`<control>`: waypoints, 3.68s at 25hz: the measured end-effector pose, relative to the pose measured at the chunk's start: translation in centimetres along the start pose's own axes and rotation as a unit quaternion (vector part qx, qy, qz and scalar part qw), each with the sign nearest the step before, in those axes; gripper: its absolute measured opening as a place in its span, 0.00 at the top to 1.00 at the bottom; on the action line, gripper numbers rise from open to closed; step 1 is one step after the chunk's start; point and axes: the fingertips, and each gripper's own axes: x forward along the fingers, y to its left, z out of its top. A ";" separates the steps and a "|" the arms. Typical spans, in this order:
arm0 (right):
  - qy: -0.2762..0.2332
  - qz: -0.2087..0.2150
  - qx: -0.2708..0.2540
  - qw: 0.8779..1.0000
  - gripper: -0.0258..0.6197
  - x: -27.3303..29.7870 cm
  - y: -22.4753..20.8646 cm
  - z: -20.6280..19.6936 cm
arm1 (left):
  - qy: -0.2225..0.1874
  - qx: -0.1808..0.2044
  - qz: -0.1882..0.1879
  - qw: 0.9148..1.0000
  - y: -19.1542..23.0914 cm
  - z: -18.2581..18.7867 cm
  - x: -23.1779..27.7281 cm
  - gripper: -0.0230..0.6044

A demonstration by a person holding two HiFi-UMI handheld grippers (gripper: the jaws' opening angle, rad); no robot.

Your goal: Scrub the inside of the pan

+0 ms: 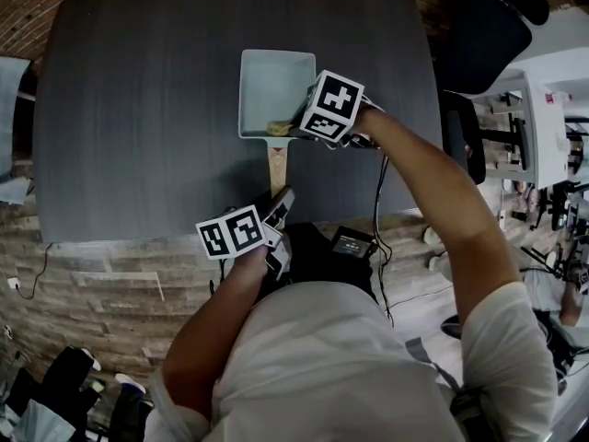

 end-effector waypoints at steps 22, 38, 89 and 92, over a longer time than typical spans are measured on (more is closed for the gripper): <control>-0.253 0.000 0.143 0.957 0.91 -8.8 -2.1 3.6 | 0.044 0.054 -0.021 0.997 -0.4 -0.3 0.2 0.75; -0.172 -0.248 0.191 0.934 0.91 -10.6 -14.9 -2.3 | 0.069 0.069 -0.005 0.995 -0.4 -0.6 0.5 0.77; -0.119 -0.063 0.049 0.990 0.91 -3.0 -1.7 -6.2 | 0.121 0.097 -0.016 0.988 -0.6 -1.1 1.3 0.76; -0.117 -0.061 0.046 0.990 0.91 -2.7 -0.9 -6.5 | 0.122 0.096 -0.017 0.988 -0.6 -1.1 1.3 0.76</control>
